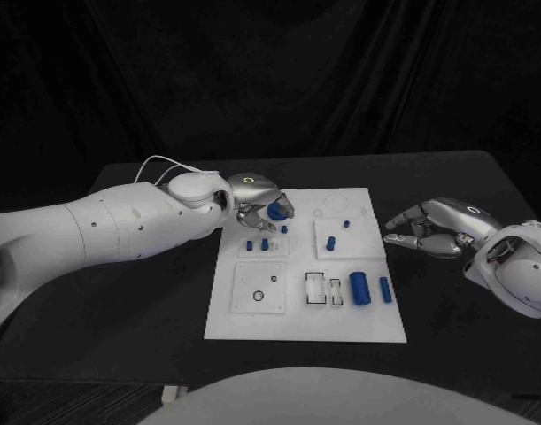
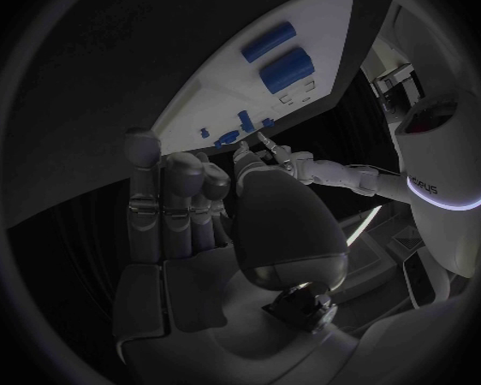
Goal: Assemble the parts on the task board
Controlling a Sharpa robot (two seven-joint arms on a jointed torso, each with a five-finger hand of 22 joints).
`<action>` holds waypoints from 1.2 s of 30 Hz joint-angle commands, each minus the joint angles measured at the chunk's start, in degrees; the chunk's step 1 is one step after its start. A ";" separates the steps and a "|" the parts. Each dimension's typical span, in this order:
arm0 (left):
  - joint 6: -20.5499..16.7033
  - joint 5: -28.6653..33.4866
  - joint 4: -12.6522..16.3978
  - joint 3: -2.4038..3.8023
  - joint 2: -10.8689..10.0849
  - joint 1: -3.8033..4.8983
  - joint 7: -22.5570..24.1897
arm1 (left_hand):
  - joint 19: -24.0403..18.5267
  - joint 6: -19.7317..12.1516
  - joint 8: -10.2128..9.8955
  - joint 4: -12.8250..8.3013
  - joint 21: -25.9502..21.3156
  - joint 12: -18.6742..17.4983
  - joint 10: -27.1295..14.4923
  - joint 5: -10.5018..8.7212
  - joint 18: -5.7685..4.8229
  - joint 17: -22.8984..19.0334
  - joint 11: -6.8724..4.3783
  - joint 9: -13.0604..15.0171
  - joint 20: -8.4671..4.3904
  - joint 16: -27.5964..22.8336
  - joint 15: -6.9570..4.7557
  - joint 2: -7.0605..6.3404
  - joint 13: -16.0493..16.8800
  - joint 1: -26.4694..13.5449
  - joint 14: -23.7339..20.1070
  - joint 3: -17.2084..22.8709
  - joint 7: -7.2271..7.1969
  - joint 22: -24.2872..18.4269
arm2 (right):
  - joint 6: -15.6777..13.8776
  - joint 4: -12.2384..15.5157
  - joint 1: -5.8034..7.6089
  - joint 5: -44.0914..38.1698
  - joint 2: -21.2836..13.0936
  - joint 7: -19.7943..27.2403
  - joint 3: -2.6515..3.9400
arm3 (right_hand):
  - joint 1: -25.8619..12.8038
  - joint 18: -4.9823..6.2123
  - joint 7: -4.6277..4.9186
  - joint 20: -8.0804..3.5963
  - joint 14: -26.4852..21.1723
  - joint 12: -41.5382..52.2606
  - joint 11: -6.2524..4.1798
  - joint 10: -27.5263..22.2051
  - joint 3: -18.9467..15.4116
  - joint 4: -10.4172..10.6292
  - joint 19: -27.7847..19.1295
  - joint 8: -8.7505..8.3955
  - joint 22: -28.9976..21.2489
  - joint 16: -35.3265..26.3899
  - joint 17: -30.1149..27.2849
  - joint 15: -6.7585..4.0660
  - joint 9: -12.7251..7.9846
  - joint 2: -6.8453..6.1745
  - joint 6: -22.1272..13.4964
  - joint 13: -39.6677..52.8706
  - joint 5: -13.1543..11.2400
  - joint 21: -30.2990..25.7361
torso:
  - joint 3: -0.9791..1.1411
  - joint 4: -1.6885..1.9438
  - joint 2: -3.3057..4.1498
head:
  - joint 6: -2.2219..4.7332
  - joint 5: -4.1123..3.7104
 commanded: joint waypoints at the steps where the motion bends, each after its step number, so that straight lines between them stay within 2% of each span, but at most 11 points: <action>1: -0.40 -3.56 -0.56 0.07 0.53 -0.32 -0.81 | 0.31 0.61 0.25 -0.57 0.31 0.54 0.59 0.44 0.40 0.04 0.09 -0.34 -0.10 0.37 -0.16 0.29 -0.03 -0.36 0.40 0.02 0.39 11.06 | -1.11 0.02 -0.20 -0.08 -0.04 0.47 0.04 | 0.09 0.27 -0.13 -0.14 1.33 -0.12 -0.18 0.31 -0.07 -0.39 0.37 -0.22 0.70 -0.13 -0.01 0.31 -0.08 -0.25 0.33 -0.01 0.11 -0.27 | 0.02 -0.10 0.09 | -0.01 0.05; 6: -0.29 -3.79 -1.36 0.07 1.35 -0.78 -1.22 | 0.57 1.79 0.43 -1.26 0.44 1.62 1.94 1.45 0.36 0.23 0.10 -1.17 -0.04 0.76 -0.13 0.67 0.26 -0.33 0.57 0.20 0.81 11.15 | -1.17 -0.11 -0.26 -0.08 0.07 0.47 0.04 | 0.15 0.27 -0.13 -0.14 1.32 -0.13 -0.18 0.30 -0.06 -0.43 0.38 -0.22 0.71 -0.12 0.00 0.30 -0.08 -0.28 0.35 -0.02 0.11 -0.24 | 0.09 -0.29 0.12 | -0.01 0.29; 14: -0.27 -3.87 -2.19 0.08 2.31 -1.40 -1.27 | 0.70 3.07 0.73 -1.69 0.47 3.09 3.30 1.95 0.34 0.11 -0.02 -1.77 -0.03 0.98 -0.18 0.91 1.11 -0.55 0.57 0.45 1.06 11.19 | -1.21 -0.27 -0.33 -0.08 0.18 0.41 0.04 | 0.15 0.27 -0.13 -0.14 1.32 -0.13 -0.18 0.30 -0.06 -0.43 0.38 -0.22 0.71 -0.12 0.00 0.30 -0.08 -0.28 0.35 -0.02 0.11 -0.24 | 0.12 -0.06 -0.01 | -0.01 0.12; 19: -0.67 -3.87 -2.92 0.08 2.87 -1.70 -1.03 | 0.76 3.81 0.95 -1.75 0.50 3.71 3.85 2.22 0.33 -0.04 0.06 -1.93 -0.05 1.00 -0.19 1.17 1.49 -0.69 0.51 0.66 1.14 11.21 | -1.20 -0.30 -0.34 -0.08 0.23 0.31 0.04 | 0.24 0.27 -0.14 -0.15 1.31 -0.17 -0.18 0.28 -0.04 -0.46 0.39 -0.22 0.72 -0.21 -0.06 0.30 -0.09 -0.31 0.38 -0.06 0.12 -0.23 | 0.12 -0.06 -0.01 | -0.01 0.02; 24: -0.82 -3.88 -3.43 0.08 3.41 -1.89 -0.81 | 0.78 4.73 1.20 -1.90 0.46 4.51 4.76 2.52 0.34 -0.28 -0.22 -2.13 -0.07 1.00 -0.28 1.45 1.94 -0.71 0.43 1.06 1.35 11.21 | -1.09 -0.32 -0.35 -0.08 0.31 0.16 0.04 | 0.31 0.27 -0.14 -0.15 1.31 -0.17 -0.19 0.28 -0.02 -0.49 0.38 -0.23 0.72 -0.17 -0.04 0.29 -0.09 -0.31 0.39 -0.07 0.13 -0.29 | 0.09 -0.01 -0.04 | -0.01 -0.10; 26: -0.84 -3.87 -3.62 0.08 3.61 -1.97 -0.76 | 0.90 5.68 1.48 -2.05 0.56 5.02 5.56 2.63 0.32 -0.39 -0.60 -2.25 -0.15 1.05 -0.49 1.52 2.18 -0.71 0.45 1.37 1.87 11.25 | -1.05 -0.32 -0.35 -0.08 0.33 0.11 0.04 | 0.31 0.27 -0.14 -0.15 1.31 -0.17 -0.19 0.28 -0.02 -0.49 0.38 -0.23 0.72 -0.17 -0.04 0.29 -0.09 -0.31 0.39 -0.07 0.13 -0.29 | 0.07 0.00 -0.06 | -0.01 -0.14; 30: -0.79 -3.87 -4.10 0.09 4.00 -2.13 -0.67 | 1.15 6.82 1.71 -2.17 0.73 5.43 7.00 2.70 0.27 2.51 -0.73 -2.52 -0.31 2.76 -0.73 1.60 2.16 -0.82 2.41 1.92 2.17 11.31 | -1.02 -0.30 -0.35 -0.08 0.37 0.03 0.04 | 0.41 0.28 -0.14 -0.15 1.30 -0.26 -0.19 0.24 0.03 -0.52 0.37 -0.24 0.71 -0.27 -0.11 0.29 -0.09 -0.29 0.41 -0.15 0.15 -0.35 | 0.05 -0.05 -0.04 | -0.01 -0.07; 36: -1.16 -3.87 -5.01 0.09 4.57 -2.46 -0.31 | 1.15 9.21 2.46 -2.50 0.52 5.41 9.06 2.83 0.32 3.00 -1.62 -2.61 -0.65 3.27 -1.21 1.88 1.58 -0.57 3.00 2.88 3.25 11.25 | -0.96 -0.25 -0.35 -0.08 0.35 -0.10 0.04 | 0.48 0.28 -0.14 -0.15 1.29 -0.22 -0.19 0.25 0.06 -0.54 0.37 -0.24 0.72 -0.33 -0.15 0.28 -0.10 -0.29 0.41 -0.12 0.16 -0.37 | 0.06 -0.06 0.01 | -0.01 -0.13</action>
